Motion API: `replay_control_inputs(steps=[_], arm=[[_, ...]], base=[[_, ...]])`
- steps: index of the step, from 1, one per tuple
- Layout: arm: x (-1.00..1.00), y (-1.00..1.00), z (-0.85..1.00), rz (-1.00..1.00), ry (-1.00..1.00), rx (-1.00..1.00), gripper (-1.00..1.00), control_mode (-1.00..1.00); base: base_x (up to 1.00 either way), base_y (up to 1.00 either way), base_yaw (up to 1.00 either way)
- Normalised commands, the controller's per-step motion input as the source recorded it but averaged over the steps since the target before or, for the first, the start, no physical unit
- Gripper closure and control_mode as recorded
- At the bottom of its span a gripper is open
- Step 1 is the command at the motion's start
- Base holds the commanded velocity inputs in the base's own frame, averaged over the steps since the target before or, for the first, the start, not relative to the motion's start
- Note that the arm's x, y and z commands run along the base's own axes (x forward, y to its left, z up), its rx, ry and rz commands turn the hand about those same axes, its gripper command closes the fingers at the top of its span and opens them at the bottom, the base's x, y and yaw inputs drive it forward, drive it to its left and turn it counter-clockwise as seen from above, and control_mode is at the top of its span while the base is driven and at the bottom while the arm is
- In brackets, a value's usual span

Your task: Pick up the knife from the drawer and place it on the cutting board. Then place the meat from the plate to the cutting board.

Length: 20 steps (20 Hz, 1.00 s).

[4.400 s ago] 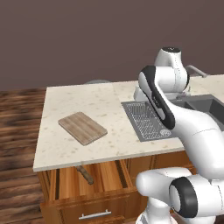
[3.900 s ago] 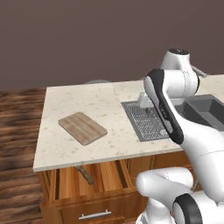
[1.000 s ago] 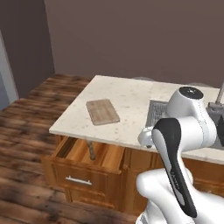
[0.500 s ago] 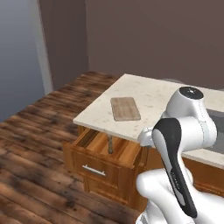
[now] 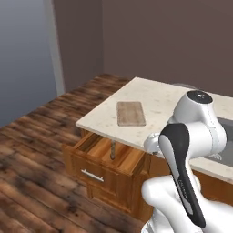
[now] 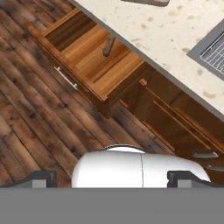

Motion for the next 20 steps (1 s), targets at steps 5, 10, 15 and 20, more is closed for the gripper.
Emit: replay_control_inputs(steps=[5, 10, 15, 20], arm=[[0.0, 0.0, 0.0, 0.0, 0.0, 0.0, -1.0, 1.0], [0.0, 0.0, 0.0, 0.0, 0.0, 0.0, -1.0, 1.0], [0.0, 0.0, 0.0, 0.0, 0.0, 0.0, -1.0, 1.0], [0.0, 0.0, 0.0, 0.0, 0.0, 0.0, -1.0, 1.0]], base=[[0.58, 0.0, 0.16], [0.14, -0.52, 0.11], [0.09, -0.88, 0.12], [0.23, -0.39, 0.21]])
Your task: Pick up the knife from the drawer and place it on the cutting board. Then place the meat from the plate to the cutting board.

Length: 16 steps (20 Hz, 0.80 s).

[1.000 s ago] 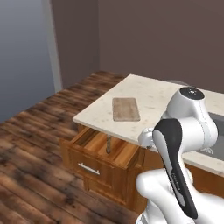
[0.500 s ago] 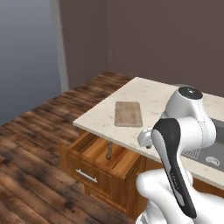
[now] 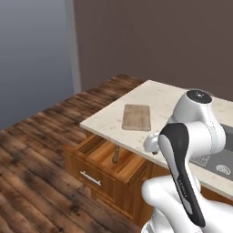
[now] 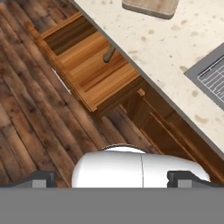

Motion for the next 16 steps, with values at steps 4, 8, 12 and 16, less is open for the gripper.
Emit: replay_control_inputs(steps=[4, 8, 12, 16], arm=[[0.0, 0.0, 0.0, 0.0, 0.0, 0.0, -1.0, 1.0], [0.0, 0.0, 0.0, 0.0, 0.0, 0.0, -1.0, 1.0], [0.0, 0.0, 0.0, 0.0, 0.0, 0.0, -1.0, 1.0], [0.0, 0.0, 0.0, 0.0, 0.0, 0.0, -1.0, 1.0]], base=[[0.09, -0.38, 0.28], [0.08, -0.31, 0.31], [0.34, -0.06, 0.26], [0.59, 0.01, 0.11]])
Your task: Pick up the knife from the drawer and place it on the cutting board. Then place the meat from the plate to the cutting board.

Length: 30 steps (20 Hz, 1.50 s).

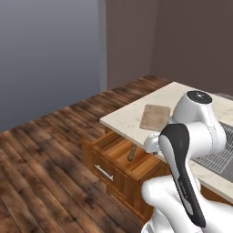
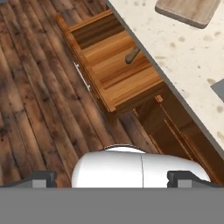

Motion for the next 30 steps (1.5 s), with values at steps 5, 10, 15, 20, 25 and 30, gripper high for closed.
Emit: replay_control_inputs(steps=[5, 10, 15, 20, 25, 30], arm=[[0.0, 0.0, 0.0, 0.0, 0.0, 0.0, -1.0, 1.0], [0.0, 0.0, 0.0, 0.0, 0.0, 0.0, -1.0, 1.0], [0.0, 0.0, 0.0, 0.0, 0.0, 0.0, -1.0, 1.0], [0.0, -0.05, -0.17, 0.14, -0.09, 0.0, -1.0, -1.0], [0.12, 0.07, -0.37, 0.11, -0.14, 0.03, -1.0, -1.0], [0.03, 0.27, -0.32, 0.0, -0.05, 0.01, -1.0, -1.0]], base=[[0.52, 0.17, 0.03], [0.1, -0.18, 0.07], [-0.02, -0.6, 0.1], [0.0, 0.0, 0.0], [0.0, 0.0, 0.0], [0.0, 0.0, 0.0]])
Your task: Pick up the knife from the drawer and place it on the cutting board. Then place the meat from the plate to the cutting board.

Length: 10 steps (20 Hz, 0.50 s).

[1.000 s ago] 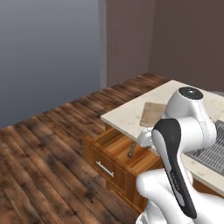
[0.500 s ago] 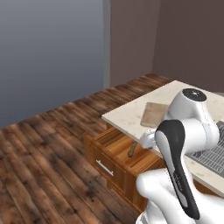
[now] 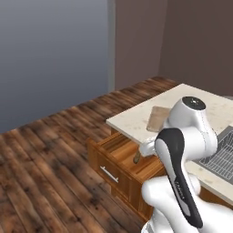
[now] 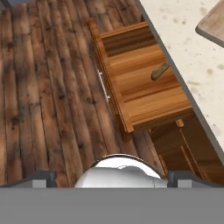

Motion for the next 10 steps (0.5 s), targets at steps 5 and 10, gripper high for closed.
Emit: replay_control_inputs(steps=[5, 10], arm=[[0.19, 0.46, -0.38, -0.04, 0.02, 0.0, -1.0, -1.0], [0.3, 0.38, -0.43, -0.08, 0.04, 0.0, -1.0, -1.0]], base=[[0.0, 0.0, 0.0], [0.0, 0.0, 0.0]])
